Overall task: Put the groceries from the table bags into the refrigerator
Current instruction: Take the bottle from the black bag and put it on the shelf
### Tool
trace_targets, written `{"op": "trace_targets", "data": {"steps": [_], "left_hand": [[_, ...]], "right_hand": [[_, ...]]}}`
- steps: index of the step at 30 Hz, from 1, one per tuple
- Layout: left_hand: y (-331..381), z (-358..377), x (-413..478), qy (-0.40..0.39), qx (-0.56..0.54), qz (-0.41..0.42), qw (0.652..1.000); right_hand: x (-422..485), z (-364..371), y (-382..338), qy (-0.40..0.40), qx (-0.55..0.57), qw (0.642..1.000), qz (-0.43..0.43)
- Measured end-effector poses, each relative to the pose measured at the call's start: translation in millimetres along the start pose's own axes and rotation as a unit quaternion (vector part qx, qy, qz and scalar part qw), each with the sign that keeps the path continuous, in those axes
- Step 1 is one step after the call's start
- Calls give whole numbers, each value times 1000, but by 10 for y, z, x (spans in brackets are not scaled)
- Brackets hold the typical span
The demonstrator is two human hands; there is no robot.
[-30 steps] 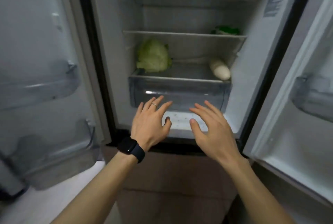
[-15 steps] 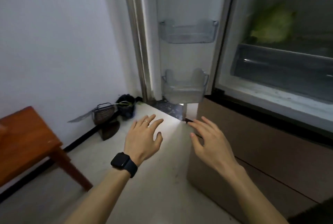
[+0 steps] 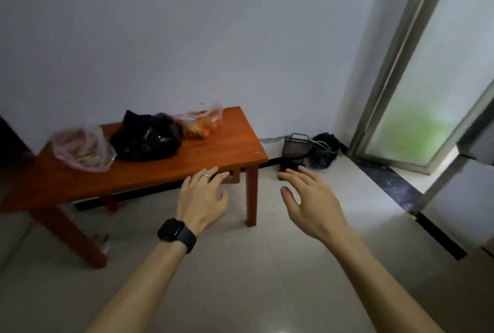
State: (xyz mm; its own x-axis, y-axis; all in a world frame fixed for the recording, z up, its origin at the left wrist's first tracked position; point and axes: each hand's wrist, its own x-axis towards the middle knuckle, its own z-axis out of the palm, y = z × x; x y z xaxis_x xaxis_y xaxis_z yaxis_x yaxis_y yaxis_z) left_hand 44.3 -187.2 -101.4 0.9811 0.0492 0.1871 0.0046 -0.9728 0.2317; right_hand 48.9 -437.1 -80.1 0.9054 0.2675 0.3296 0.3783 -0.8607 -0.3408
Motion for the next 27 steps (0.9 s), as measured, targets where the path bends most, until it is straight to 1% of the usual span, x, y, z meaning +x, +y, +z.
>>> {"op": "trace_targets", "data": {"steps": [4,9,12,16,19,24,27], "left_hand": [[-1043,-327,-197,5,-3,-62,998],[-2001,-545,-352,9,4,-131,991],[-2464,-589,-349,10,6,-160,987],[-2944,-527,-214,10,0,-181,983],[-3272,-444,6,5,5,-181,983],[-3775,-331,661,-1,12,-169,986],[-4000,-262,1127,-17,23,-154,988]], "right_hand": [[335,460,-902,-31,25,997,-61],[694,979,-1685,-80,45,989,-114],[894,1266,-2032,-103,57,984,-137],[1216,1649,-2279,-122,69,979,-151],[1530,1971,-2384,-123,84,977,-154],[2137,2517,-2495,-133,108,975,-140],[2537,2759,-2518,-151,115,975,-118]]}}
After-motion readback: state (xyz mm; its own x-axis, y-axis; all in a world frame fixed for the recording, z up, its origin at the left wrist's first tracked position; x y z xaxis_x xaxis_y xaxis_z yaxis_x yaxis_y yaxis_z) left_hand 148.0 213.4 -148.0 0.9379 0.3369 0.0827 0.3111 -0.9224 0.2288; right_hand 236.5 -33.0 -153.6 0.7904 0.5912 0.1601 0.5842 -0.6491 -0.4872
